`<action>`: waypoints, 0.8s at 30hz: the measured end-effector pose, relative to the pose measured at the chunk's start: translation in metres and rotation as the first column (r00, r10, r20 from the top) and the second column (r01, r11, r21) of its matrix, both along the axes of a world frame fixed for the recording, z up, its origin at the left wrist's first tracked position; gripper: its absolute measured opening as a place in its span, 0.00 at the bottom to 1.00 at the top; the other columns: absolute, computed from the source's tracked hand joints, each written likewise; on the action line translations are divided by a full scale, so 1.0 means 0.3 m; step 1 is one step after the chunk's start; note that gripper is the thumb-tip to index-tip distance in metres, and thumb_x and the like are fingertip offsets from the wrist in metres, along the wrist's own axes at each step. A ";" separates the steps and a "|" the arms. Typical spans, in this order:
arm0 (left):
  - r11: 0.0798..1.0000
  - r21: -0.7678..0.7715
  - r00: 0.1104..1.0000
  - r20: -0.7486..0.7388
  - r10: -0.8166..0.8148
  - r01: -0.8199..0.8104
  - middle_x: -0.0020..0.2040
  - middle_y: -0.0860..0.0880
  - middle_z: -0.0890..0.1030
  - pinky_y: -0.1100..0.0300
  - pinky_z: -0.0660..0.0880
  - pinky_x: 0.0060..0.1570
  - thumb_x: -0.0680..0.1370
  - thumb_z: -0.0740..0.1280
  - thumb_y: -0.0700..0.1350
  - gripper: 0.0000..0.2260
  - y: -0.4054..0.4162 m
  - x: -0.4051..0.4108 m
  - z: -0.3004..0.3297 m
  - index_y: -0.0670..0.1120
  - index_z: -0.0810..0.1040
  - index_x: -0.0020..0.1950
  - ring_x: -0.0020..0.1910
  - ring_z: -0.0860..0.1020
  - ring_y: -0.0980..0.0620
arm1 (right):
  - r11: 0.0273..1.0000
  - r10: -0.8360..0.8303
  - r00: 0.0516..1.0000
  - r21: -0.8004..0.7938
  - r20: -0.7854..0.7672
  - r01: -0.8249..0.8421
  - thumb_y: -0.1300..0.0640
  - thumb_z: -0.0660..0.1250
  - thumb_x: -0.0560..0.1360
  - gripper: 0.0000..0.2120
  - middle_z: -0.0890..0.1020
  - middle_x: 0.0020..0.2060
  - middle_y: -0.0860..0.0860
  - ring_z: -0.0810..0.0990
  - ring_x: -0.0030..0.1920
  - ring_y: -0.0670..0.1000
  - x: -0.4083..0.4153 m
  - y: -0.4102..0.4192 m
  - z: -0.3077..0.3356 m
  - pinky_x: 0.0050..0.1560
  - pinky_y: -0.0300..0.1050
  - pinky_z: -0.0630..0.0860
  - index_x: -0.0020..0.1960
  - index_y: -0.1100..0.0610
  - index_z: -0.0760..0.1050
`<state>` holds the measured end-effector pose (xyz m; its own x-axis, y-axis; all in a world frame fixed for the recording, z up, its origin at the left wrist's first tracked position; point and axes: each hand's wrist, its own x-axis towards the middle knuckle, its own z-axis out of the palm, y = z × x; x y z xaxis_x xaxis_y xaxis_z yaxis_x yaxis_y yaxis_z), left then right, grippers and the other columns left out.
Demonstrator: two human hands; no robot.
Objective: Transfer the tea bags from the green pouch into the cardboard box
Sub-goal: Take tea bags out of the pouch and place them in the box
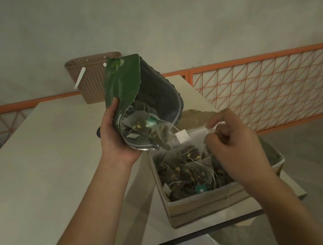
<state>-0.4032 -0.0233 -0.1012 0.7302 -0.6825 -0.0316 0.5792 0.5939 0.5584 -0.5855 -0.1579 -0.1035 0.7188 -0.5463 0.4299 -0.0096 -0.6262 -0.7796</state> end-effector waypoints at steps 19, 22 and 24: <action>1.000 0.003 1.000 0.005 -0.026 0.026 0.71 0.44 0.74 0.45 0.69 0.71 0.80 0.64 0.57 0.27 -0.003 0.001 0.004 0.47 0.71 0.77 0.67 0.73 0.42 | 0.923 -0.022 0.999 -0.385 -0.024 0.011 0.52 0.71 0.71 0.05 0.79 0.41 0.38 0.76 0.46 0.44 0.052 0.121 -0.002 0.50 0.40 0.56 0.44 0.43 0.77; 0.999 -0.026 0.999 0.018 -0.033 0.034 0.75 0.43 0.71 0.42 0.72 0.67 0.81 0.63 0.57 0.27 0.007 0.010 0.011 0.47 0.70 0.77 0.70 0.71 0.41 | 0.910 0.009 0.978 -0.404 -0.209 -0.095 0.50 0.70 0.71 0.03 0.80 0.39 0.38 0.74 0.47 0.42 0.027 0.099 -0.002 0.49 0.43 0.54 0.40 0.43 0.78; 0.999 -0.033 0.999 0.022 -0.041 0.042 0.76 0.43 0.70 0.41 0.73 0.66 0.81 0.63 0.57 0.27 0.010 0.011 0.013 0.48 0.69 0.78 0.73 0.70 0.41 | 0.883 0.012 0.953 -0.444 -0.303 -0.152 0.45 0.69 0.72 0.03 0.81 0.41 0.38 0.72 0.50 0.42 0.020 0.086 -0.015 0.52 0.46 0.55 0.42 0.42 0.80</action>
